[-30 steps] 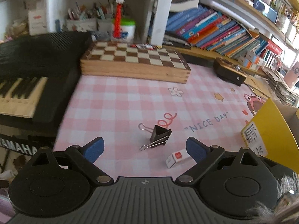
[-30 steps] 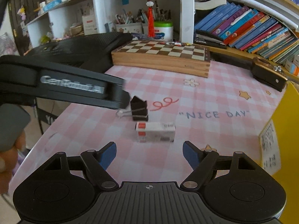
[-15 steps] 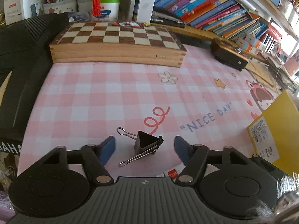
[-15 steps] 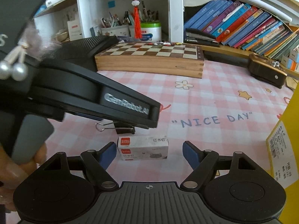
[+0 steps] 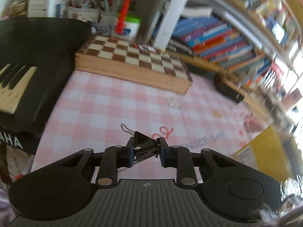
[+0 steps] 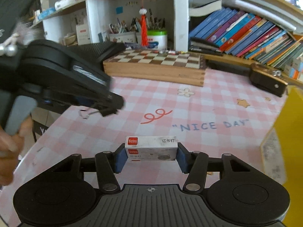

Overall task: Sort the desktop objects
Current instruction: 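Grasp the black binder clip with the left gripper while the right grasps the white box, then carry the binder clip with the left gripper while the right carries the white box to the yellow box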

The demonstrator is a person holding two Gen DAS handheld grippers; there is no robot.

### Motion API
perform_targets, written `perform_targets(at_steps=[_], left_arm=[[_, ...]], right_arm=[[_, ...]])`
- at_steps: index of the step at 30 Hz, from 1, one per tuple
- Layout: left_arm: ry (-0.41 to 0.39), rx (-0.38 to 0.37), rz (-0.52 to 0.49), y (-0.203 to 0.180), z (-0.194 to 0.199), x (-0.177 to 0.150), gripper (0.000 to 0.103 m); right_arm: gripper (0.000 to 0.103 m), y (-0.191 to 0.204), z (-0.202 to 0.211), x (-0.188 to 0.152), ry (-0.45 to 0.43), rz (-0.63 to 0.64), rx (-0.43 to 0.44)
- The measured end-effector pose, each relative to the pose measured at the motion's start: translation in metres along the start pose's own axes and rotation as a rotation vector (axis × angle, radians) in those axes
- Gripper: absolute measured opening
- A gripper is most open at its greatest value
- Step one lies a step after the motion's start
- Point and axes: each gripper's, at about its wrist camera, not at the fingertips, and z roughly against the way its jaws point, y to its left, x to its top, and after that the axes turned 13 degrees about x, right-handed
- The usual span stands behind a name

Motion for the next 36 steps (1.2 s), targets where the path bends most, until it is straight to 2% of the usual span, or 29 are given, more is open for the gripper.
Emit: perform_targets(at_steps=[5,11,16,21,27,30,36], left_arm=[[-0.032,-0.059,0.094,0.025,0.044,-0.013,0.023],[-0.06,-0.122,0.091,0.042,0.094,-0.035,0.023],[-0.044,-0.176,0.083,0.051,0.121,-0.057,0.023],[-0.049,-0.231,0.054,0.049,0.141,-0.075,0.023],[-0.027,-0.296,0.036,0.039,0.156,-0.093,0.023],[-0.047,-0.316,0.009,0.033,0.171,-0.097,0.023],[-0.09,-0.364,-0.023,0.023,0.193,-0.1,0.023]], right_arm=[[0.054,0.013,0.038,-0.004,-0.041,-0.009,-0.024],[0.054,0.04,0.091,-0.016,-0.086,-0.043,-0.029],[0.054,0.058,0.136,-0.031,-0.122,-0.062,-0.053],[0.054,0.059,0.181,-0.046,-0.174,-0.097,-0.143],[0.054,0.045,0.227,-0.057,-0.235,-0.149,-0.292],[0.054,0.035,0.249,-0.056,-0.264,-0.189,-0.332],[0.054,0.039,0.274,-0.057,-0.302,-0.166,-0.363]])
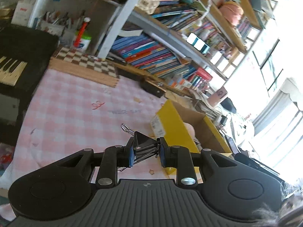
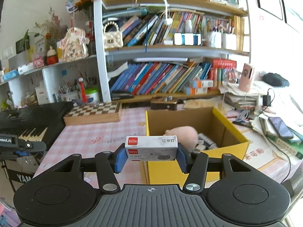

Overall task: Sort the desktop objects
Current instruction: 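Carry the binder clip with the left gripper while the right carries the white box to the yellow box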

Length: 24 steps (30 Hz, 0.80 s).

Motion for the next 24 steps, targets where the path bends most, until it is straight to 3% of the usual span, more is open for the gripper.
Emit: perform_targets(at_steps=[24], left_arm=[[0.065,-0.164,-0.14,-0.102,-0.016,-0.018,0.023]], right_arm=[[0.054,-0.048,0.035,-0.02,0.063,-0.085,-0.023]])
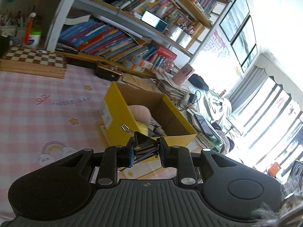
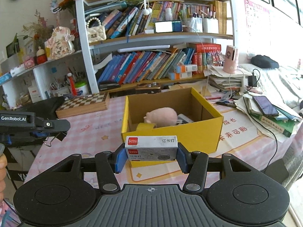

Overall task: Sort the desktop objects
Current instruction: 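Carry the binder clip with the left gripper while the right carries the white box to the yellow box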

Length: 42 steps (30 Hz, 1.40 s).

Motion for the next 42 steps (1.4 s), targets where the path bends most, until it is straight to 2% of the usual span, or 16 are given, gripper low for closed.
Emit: perform_targets(at_steps=[8,13,23,26,33,42], left_arm=[[0.0,-0.008,-0.054,-0.04,-0.032,0.007,0.023],[-0.025,0.012,-0.057,-0.067,-0.054,0.016,0.023],[-0.038,0.122,-0.092,-0.111,-0.126,0.038,0.023],[-0.025,0.16,-0.105,-0.119,-0.151,0.044,0.023],[0.034,0.23,-0.134,-0.13,-0.207,0.051,0.023],[0.103,0.308,-0.16,-0.138,-0.255,0.051,0.023]], right_arm=[[0.054,-0.039,-0.007,0.012,-0.008,0.001,-0.008],[0.054,-0.069,-0.023,0.03,0.004,0.033,0.029],[0.054,-0.12,-0.082,0.071,0.055,0.146,0.13],[0.054,-0.13,-0.107,0.081,0.089,0.191,0.161],[0.054,-0.146,-0.166,0.088,0.237,0.277,0.237],[0.054,-0.157,-0.202,0.087,0.315,0.294,0.286]])
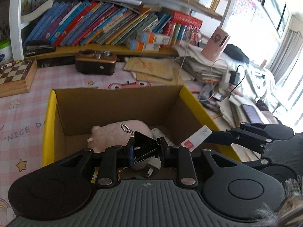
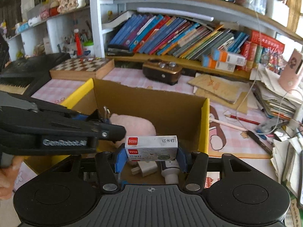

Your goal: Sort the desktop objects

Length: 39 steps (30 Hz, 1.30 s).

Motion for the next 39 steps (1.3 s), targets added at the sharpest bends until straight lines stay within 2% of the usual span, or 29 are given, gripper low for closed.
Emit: perform_targets(at_steps=[7,12,16,19,22,25,27,30,33,39], left_arm=[[0.042,0.025,0.005,-0.004,-0.016,-0.006,0.023],[0.038,0.032,-0.007,-0.013,-0.018,-0.007,0.023],[0.033,0.054,-0.009,-0.014,-0.016,-0.008,0.023],[0.005,0.058,0.007,-0.013,-0.009,-0.011,0.032],[-0.04,0.063,0.012,-0.012,0.006,-0.014,0.038],[-0.084,0.085,0.012,-0.01,0.028,-0.017,0.052],[-0.134,0.098,0.025,-0.006,0.049,-0.019,0.065],[-0.202,0.121,0.044,0.003,0.082,-0.024,0.075],[-0.254,0.16,0.069,0.016,0.113,-0.035,0.083],[-0.302,0.261,0.142,0.049,0.163,-0.067,0.088]], right_arm=[[0.054,0.003,-0.017,-0.004,0.099,0.09,0.045],[0.055,0.012,-0.024,-0.007,0.151,0.202,0.007],[0.056,0.01,-0.024,-0.008,0.15,0.208,0.017],[0.056,0.009,-0.022,-0.008,0.138,0.19,0.025],[0.062,0.013,-0.01,-0.008,0.087,0.185,0.009],[0.063,0.019,0.007,-0.007,0.023,0.165,0.011],[0.064,0.025,0.022,-0.008,-0.033,0.15,0.01],[0.065,0.036,0.041,-0.011,-0.099,0.126,-0.001],[0.066,0.046,0.059,-0.016,-0.158,0.084,-0.009],[0.068,0.061,0.091,-0.031,-0.247,-0.044,-0.039]])
